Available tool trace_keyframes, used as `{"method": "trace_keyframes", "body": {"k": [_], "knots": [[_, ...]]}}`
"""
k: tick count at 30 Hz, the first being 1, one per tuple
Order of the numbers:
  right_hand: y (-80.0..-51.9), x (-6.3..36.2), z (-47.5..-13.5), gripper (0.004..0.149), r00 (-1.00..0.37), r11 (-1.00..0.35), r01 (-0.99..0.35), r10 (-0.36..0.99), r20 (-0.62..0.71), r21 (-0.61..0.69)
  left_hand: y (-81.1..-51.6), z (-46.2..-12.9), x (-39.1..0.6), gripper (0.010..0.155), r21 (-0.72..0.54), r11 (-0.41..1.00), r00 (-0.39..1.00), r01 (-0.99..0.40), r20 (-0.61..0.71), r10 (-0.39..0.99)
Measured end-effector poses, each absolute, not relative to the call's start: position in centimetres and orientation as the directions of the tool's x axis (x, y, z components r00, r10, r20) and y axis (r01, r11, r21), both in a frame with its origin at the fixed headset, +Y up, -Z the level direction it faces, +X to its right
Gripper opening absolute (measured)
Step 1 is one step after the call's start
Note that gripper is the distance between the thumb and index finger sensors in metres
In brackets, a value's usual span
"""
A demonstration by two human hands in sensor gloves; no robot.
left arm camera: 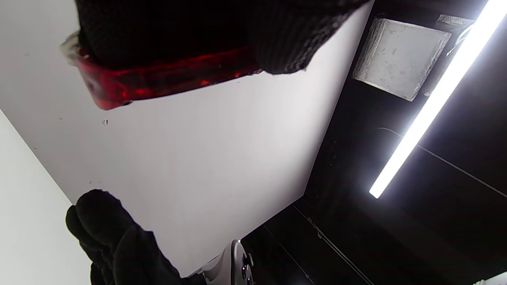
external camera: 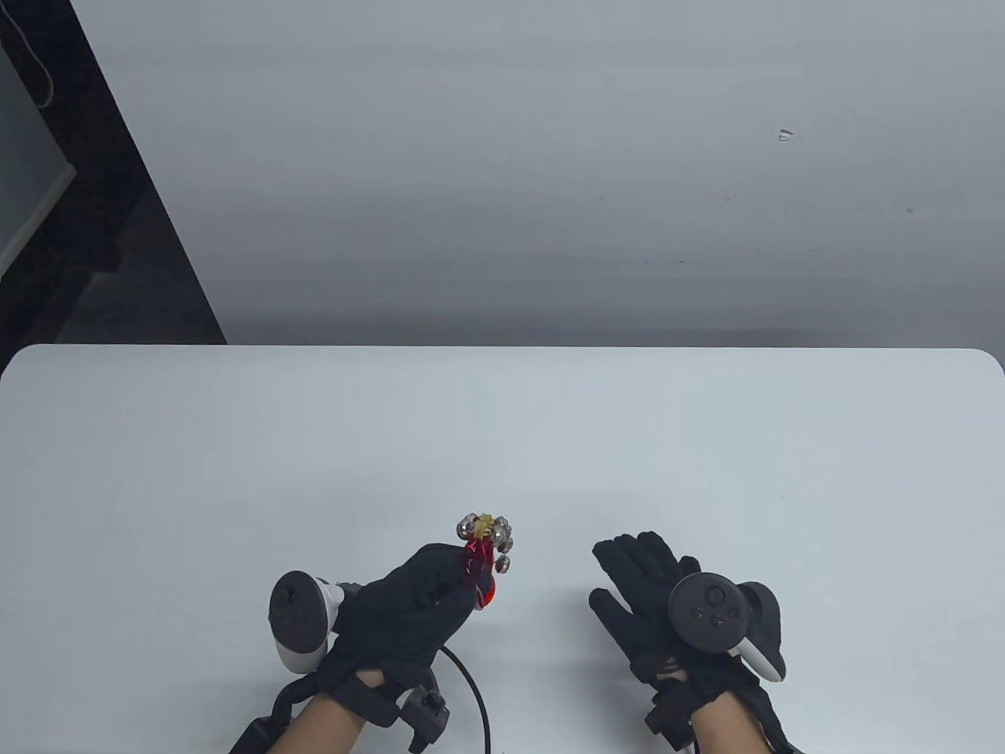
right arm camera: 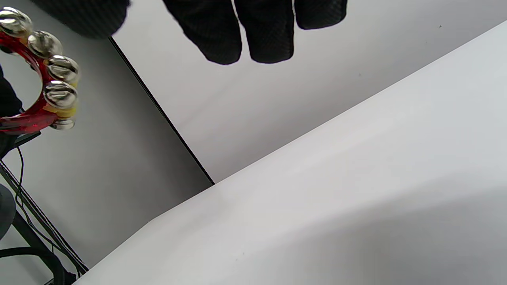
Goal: Shake a handbell
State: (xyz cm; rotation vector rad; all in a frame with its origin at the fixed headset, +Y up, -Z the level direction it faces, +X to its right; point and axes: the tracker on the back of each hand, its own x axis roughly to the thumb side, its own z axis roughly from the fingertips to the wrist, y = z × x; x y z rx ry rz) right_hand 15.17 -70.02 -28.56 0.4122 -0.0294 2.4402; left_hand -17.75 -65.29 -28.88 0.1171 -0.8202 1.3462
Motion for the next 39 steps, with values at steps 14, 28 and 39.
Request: {"method": "trace_keyframes", "body": {"k": [14, 28, 39], "knots": [[-70.5, 15.0, -28.7, 0.074, -0.741, -0.79, -0.605, 0.606, 0.29, 0.104, -71.7, -31.9, -18.5, 0.042, -0.429, 0.234, 0.091, -0.873, 0.328, 0.94], [-70.5, 14.9, -28.7, 0.074, -0.738, -0.79, -0.602, 0.606, 0.296, 0.117, -65.0, -28.5, -17.6, 0.041, -0.378, 0.279, -0.012, -0.883, 0.611, 0.791], [-70.9, 14.9, -28.8, 0.074, -0.738, -0.785, -0.605, 0.615, 0.279, 0.131, -70.7, -31.3, -17.5, 0.042, -0.437, 0.311, 0.118, -0.844, 0.416, 0.902]]}}
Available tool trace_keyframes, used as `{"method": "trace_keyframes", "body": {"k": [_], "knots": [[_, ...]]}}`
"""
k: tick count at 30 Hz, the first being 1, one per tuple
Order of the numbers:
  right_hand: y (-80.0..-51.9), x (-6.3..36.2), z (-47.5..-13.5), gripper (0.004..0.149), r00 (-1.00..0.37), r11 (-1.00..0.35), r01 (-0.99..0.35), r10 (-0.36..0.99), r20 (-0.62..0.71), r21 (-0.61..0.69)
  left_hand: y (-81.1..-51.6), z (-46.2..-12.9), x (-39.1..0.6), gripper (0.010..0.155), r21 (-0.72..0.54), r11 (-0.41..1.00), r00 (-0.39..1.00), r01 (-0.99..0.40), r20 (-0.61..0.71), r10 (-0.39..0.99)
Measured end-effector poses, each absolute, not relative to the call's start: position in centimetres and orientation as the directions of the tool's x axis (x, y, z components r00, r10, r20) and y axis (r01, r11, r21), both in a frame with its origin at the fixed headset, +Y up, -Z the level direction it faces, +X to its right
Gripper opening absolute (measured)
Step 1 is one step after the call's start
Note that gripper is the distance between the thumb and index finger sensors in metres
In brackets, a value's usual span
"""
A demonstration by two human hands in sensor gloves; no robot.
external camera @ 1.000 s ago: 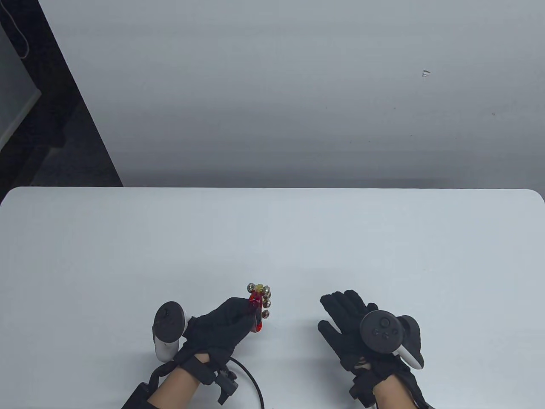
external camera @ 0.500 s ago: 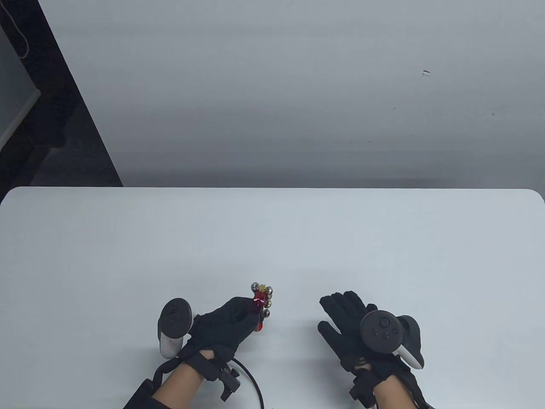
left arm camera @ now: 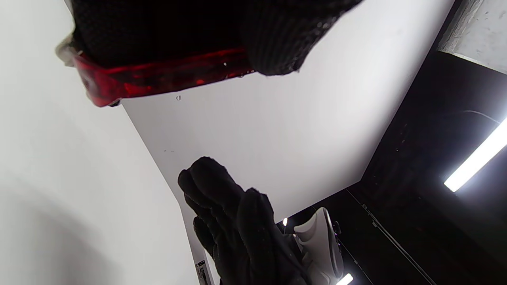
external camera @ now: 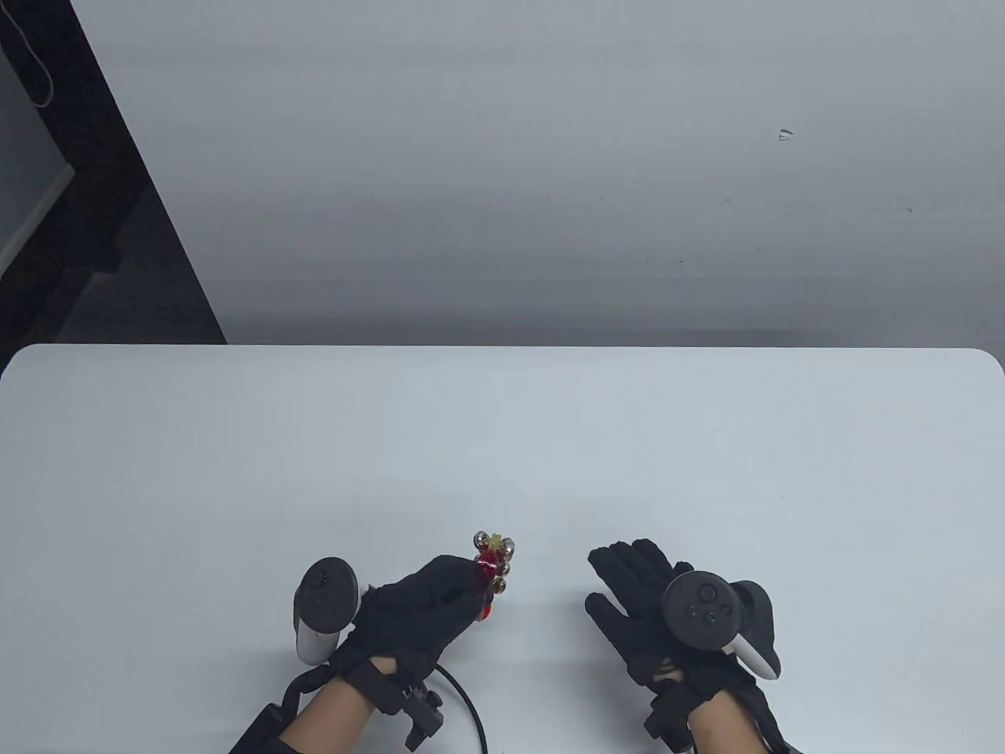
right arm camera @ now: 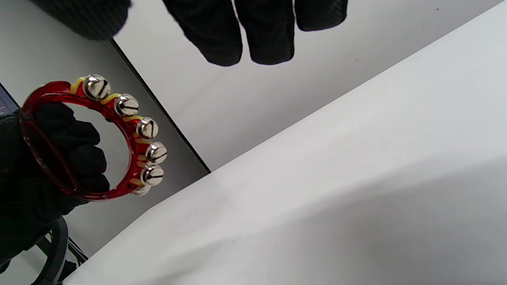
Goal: Shake a handbell
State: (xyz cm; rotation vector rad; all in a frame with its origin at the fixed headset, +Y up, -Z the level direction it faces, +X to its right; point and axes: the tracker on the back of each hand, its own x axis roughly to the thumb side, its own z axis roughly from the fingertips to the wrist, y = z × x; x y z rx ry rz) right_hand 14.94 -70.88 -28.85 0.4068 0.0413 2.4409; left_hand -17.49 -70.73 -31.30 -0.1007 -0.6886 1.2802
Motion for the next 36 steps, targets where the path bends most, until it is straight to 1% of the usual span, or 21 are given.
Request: {"method": "trace_keyframes", "body": {"k": [8, 11, 12, 14, 16, 17, 18, 19, 20, 21, 22, 23, 25, 30, 36], "knots": [[-70.9, 14.9, -28.8, 0.074, -0.735, -0.784, -0.604, 0.617, 0.28, 0.142, -73.1, -32.5, -17.7, 0.042, -0.451, 0.318, 0.189, -0.834, 0.308, 0.933], [-70.9, 14.9, -28.8, 0.073, -0.734, -0.782, -0.607, 0.62, 0.278, 0.141, -73.0, -32.4, -17.9, 0.043, -0.441, 0.295, 0.174, -0.847, 0.295, 0.94], [-70.9, 15.0, -28.8, 0.074, -0.733, -0.781, -0.609, 0.621, 0.278, 0.14, -72.5, -32.2, -17.9, 0.043, -0.433, 0.288, 0.16, -0.854, 0.308, 0.938], [-70.9, 15.0, -28.8, 0.074, -0.732, -0.78, -0.61, 0.622, 0.279, 0.139, -70.6, -31.4, -17.8, 0.043, -0.426, 0.262, 0.096, -0.866, 0.373, 0.923], [-70.8, 15.0, -28.8, 0.074, -0.728, -0.777, -0.614, 0.625, 0.281, 0.139, -67.0, -29.4, -17.4, 0.043, -0.403, 0.249, -0.005, -0.881, 0.534, 0.846], [-70.8, 15.0, -28.8, 0.074, -0.728, -0.777, -0.613, 0.625, 0.282, 0.139, -65.8, -28.7, -17.4, 0.042, -0.394, 0.262, -0.014, -0.881, 0.575, 0.818], [-70.9, 15.0, -28.9, 0.074, -0.727, -0.778, -0.613, 0.625, 0.284, 0.141, -65.0, -28.3, -17.5, 0.042, -0.37, 0.294, 0.011, -0.881, 0.606, 0.796], [-70.9, 15.0, -28.9, 0.073, -0.727, -0.778, -0.613, 0.625, 0.284, 0.142, -65.3, -28.6, -17.6, 0.041, -0.364, 0.304, 0.03, -0.88, 0.598, 0.801], [-70.9, 14.9, -28.9, 0.073, -0.728, -0.778, -0.611, 0.624, 0.283, 0.143, -66.2, -29.1, -17.8, 0.041, -0.366, 0.291, 0.035, -0.884, 0.569, 0.822], [-71.1, 14.9, -29.0, 0.074, -0.731, -0.78, -0.609, 0.623, 0.279, 0.146, -67.8, -29.8, -18.0, 0.041, -0.388, 0.257, 0.028, -0.885, 0.507, 0.861], [-71.1, 14.9, -29.0, 0.074, -0.731, -0.78, -0.609, 0.623, 0.278, 0.147, -68.5, -30.1, -18.0, 0.042, -0.411, 0.258, 0.036, -0.874, 0.474, 0.88], [-71.2, 15.0, -29.0, 0.073, -0.73, -0.778, -0.61, 0.625, 0.275, 0.149, -69.4, -30.4, -18.2, 0.043, -0.408, 0.278, 0.074, -0.87, 0.449, 0.89], [-71.1, 15.0, -29.0, 0.074, -0.73, -0.777, -0.612, 0.626, 0.273, 0.147, -70.0, -30.9, -18.2, 0.043, -0.409, 0.299, 0.107, -0.862, 0.43, 0.896], [-71.1, 15.1, -29.0, 0.073, -0.729, -0.775, -0.616, 0.629, 0.27, 0.143, -70.7, -31.4, -17.9, 0.043, -0.413, 0.291, 0.115, -0.863, 0.4, 0.909], [-71.1, 15.1, -29.0, 0.074, -0.731, -0.778, -0.612, 0.626, 0.272, 0.146, -72.6, -32.2, -17.9, 0.043, -0.431, 0.322, 0.185, -0.843, 0.33, 0.926]]}}
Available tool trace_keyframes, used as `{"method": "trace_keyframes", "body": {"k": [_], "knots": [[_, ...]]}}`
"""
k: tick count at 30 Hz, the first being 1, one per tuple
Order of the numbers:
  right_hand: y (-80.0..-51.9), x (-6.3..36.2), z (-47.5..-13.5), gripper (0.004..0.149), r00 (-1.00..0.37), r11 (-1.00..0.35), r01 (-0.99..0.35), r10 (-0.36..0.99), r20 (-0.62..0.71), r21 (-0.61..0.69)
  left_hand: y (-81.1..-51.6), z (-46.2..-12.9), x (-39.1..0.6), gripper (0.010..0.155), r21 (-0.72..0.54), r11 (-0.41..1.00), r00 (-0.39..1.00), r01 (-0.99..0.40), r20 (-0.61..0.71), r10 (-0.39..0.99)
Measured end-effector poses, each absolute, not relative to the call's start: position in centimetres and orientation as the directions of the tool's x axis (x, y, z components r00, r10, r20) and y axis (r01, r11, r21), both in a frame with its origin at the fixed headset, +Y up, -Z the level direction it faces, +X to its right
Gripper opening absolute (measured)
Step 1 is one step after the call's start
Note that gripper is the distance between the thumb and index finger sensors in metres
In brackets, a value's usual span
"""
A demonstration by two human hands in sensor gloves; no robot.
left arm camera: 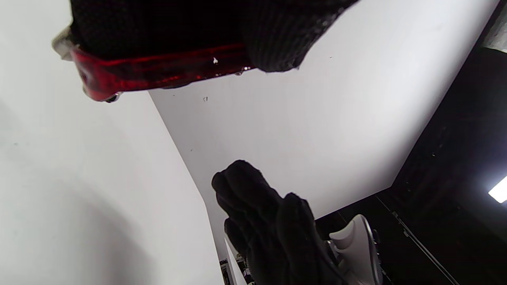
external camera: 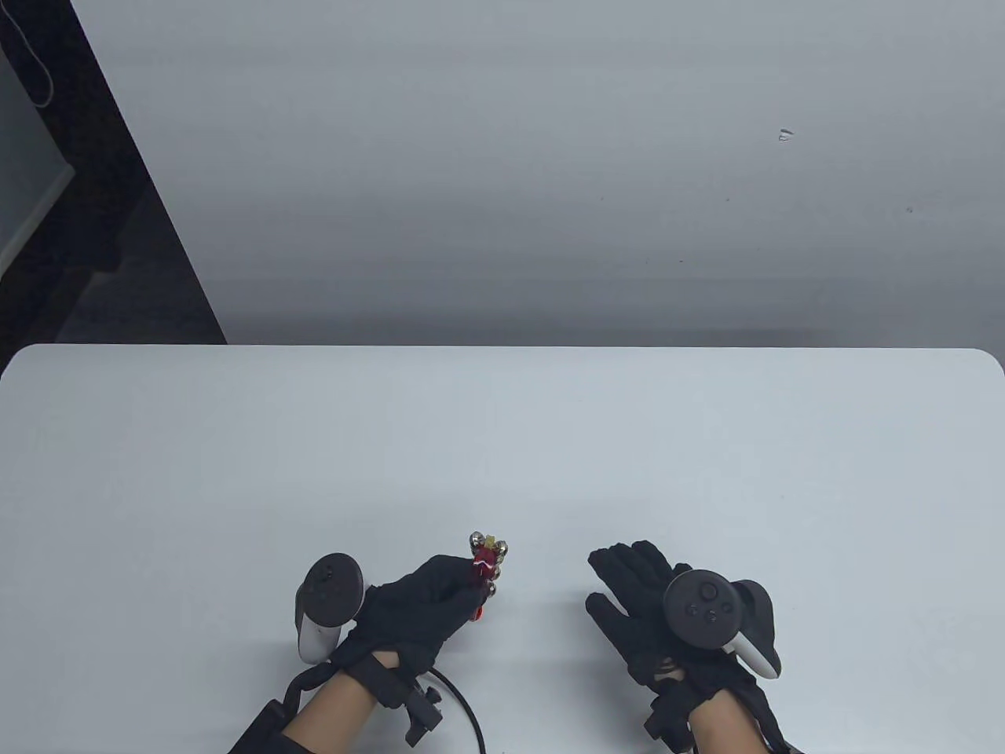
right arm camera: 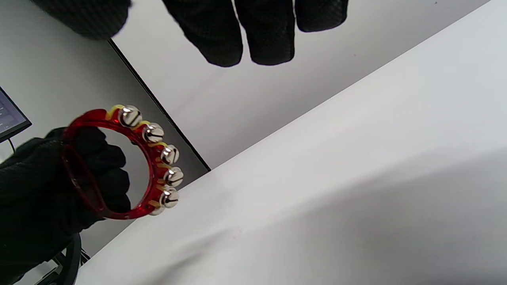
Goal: Shake a handbell
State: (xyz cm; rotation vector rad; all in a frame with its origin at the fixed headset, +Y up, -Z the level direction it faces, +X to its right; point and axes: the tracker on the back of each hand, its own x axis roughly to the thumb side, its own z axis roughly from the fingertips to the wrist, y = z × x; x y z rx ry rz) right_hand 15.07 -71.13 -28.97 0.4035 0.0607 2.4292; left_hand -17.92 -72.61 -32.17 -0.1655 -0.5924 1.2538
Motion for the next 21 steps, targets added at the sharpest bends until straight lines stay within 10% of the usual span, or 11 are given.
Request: {"method": "trace_keyframes", "body": {"k": [7, 13, 21], "knots": [[-71.1, 15.1, -28.9, 0.074, -0.729, -0.775, -0.615, 0.629, 0.271, 0.145, -72.9, -32.4, -18.1, 0.043, -0.422, 0.292, 0.175, -0.858, 0.295, 0.939], [-71.1, 15.1, -29.0, 0.073, -0.727, -0.774, -0.616, 0.63, 0.274, 0.145, -65.4, -28.3, -17.4, 0.042, -0.333, 0.291, 0.029, -0.897, 0.612, 0.79], [-71.4, 14.9, -29.1, 0.073, -0.732, -0.777, -0.61, 0.628, 0.264, 0.155, -70.9, -31.3, -18.3, 0.043, -0.369, 0.329, 0.171, -0.869, 0.399, 0.901]]}}
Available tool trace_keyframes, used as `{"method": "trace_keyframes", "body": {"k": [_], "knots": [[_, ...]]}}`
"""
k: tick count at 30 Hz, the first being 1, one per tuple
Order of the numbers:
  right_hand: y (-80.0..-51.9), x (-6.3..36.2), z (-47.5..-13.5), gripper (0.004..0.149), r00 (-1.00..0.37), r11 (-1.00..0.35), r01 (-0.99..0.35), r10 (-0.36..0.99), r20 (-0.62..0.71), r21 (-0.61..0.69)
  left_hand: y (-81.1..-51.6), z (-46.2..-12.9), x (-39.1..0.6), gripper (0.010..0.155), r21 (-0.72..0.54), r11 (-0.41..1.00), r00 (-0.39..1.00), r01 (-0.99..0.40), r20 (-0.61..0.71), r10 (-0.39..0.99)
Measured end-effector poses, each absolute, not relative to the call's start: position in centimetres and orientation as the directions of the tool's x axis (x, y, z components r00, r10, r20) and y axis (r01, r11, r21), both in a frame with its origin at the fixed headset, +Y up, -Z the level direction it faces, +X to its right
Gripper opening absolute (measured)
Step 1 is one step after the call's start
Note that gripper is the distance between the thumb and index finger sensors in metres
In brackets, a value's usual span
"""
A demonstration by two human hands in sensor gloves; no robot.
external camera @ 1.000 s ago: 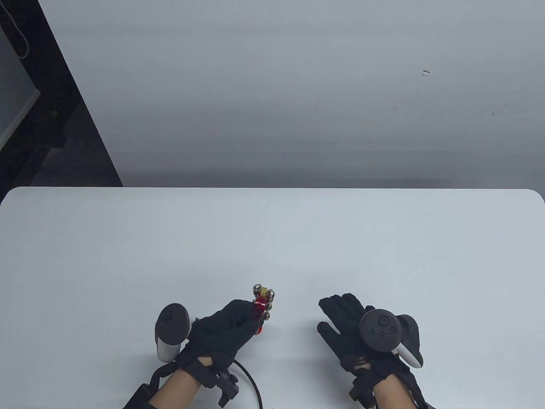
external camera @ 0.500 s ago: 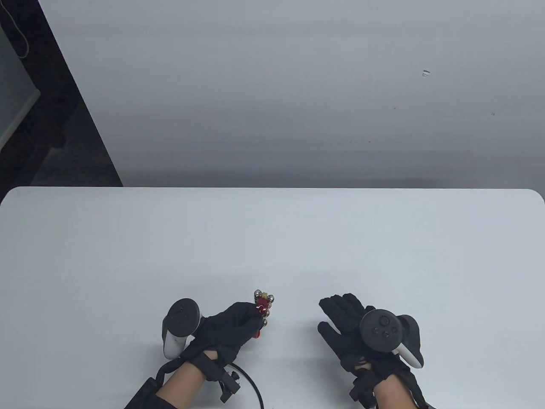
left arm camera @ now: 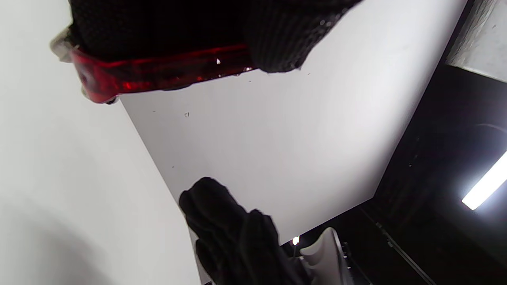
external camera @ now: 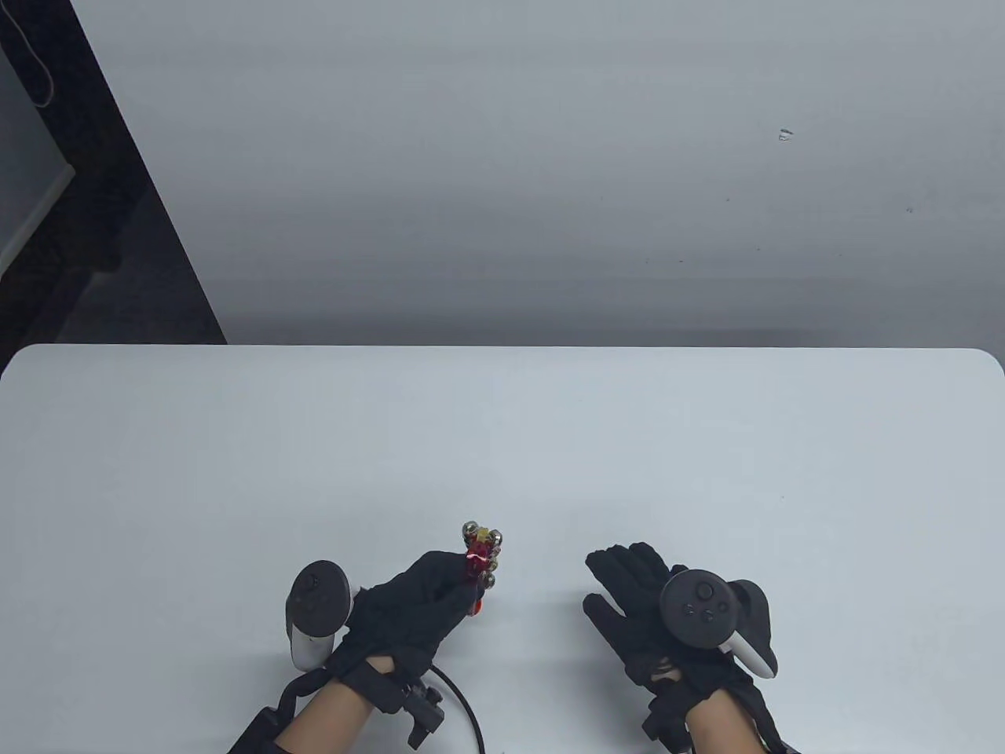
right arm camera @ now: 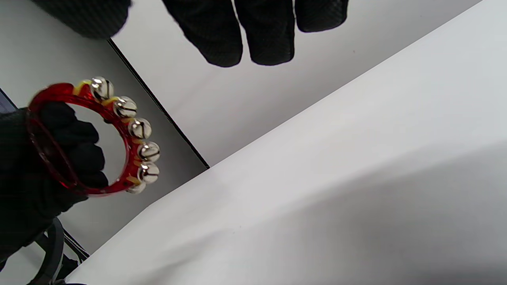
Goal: Shake a handbell
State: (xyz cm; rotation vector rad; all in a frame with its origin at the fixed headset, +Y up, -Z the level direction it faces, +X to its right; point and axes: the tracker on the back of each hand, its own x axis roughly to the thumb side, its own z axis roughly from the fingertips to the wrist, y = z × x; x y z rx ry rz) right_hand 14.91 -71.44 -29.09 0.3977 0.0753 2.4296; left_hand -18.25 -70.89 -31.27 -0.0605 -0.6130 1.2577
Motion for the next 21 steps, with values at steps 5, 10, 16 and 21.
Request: {"method": "trace_keyframes", "body": {"k": [5, 10, 16, 21], "knots": [[-71.5, 15.1, -29.1, 0.073, -0.732, -0.774, -0.614, 0.632, 0.256, 0.154, -71.5, -31.7, -17.9, 0.043, -0.383, 0.349, 0.197, -0.855, 0.382, 0.903], [-71.4, 15.0, -29.1, 0.073, -0.732, -0.774, -0.612, 0.631, 0.257, 0.16, -72.4, -32.1, -17.9, 0.043, -0.393, 0.367, 0.233, -0.843, 0.347, 0.908], [-71.5, 15.1, -29.1, 0.073, -0.731, -0.774, -0.614, 0.632, 0.257, 0.158, -72.7, -32.3, -18.1, 0.043, -0.381, 0.348, 0.231, -0.857, 0.319, 0.919], [-71.4, 15.1, -29.1, 0.073, -0.73, -0.773, -0.614, 0.633, 0.257, 0.16, -67.5, -29.2, -17.3, 0.043, -0.304, 0.373, 0.144, -0.877, 0.573, 0.807]]}}
